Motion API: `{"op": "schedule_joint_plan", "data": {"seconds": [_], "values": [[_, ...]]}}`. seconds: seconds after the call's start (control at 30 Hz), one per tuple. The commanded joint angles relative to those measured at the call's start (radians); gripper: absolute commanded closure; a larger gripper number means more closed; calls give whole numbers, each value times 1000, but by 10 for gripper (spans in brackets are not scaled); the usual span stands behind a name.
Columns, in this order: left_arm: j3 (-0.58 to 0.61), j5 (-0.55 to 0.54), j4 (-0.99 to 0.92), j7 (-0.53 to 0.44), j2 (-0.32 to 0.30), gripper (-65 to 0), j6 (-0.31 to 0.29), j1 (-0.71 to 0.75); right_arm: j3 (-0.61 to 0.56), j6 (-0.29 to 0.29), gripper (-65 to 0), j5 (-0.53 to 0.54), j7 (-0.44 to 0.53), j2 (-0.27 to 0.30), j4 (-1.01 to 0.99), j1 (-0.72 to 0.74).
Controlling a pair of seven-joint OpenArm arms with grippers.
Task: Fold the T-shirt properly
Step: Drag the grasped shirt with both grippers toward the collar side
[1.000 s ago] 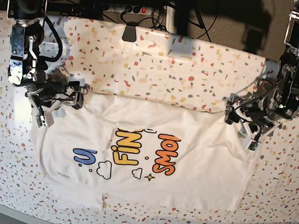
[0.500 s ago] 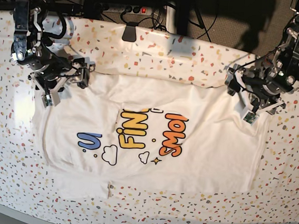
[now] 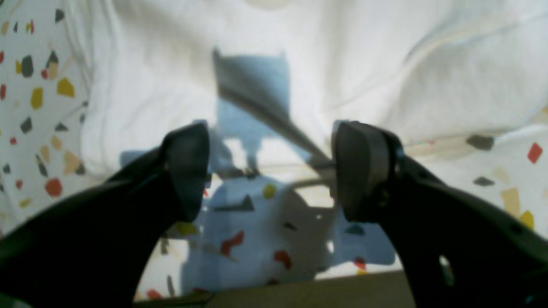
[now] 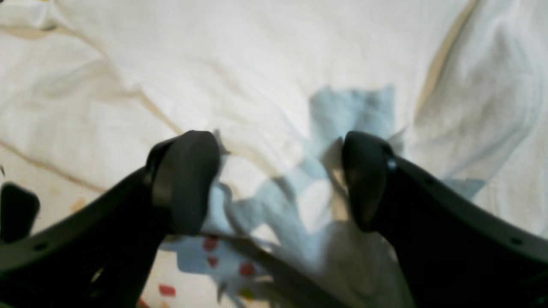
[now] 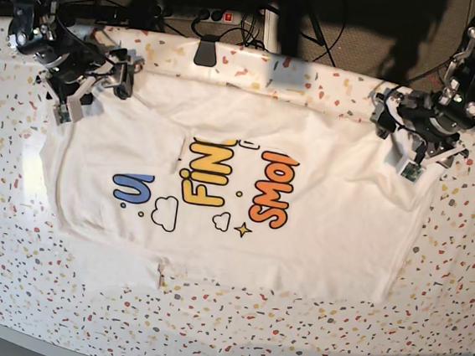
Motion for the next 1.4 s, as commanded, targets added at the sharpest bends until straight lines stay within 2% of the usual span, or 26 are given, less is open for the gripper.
{"op": "schedule_joint_plan", "data": {"seconds": [0.0,0.27,0.47,0.8,1.17,1.37], "values": [[-6,0,30,4,-12,-446,0,6,11,-10,-470,-21,-98,6,2,-26],[-6,3,144,40,-12,-446,0,83,30,-10,-470,-21,-127,6,32,-41],[-6,76,184,25,-13,-446,57,105,30,-10,-470,-20,-129,6,33,-56],[-6,72,193,72,-12,-446,56,119,31,-10,-470,-23,-135,10,33,-74],[-6,72,201,52,-12,-446,60,138,175,-11,-470,-5,-135,10,33,-73],[-6,73,267,46,-12,-446,60,133,181,-14,-470,60,-135,19,33,-66]]}}
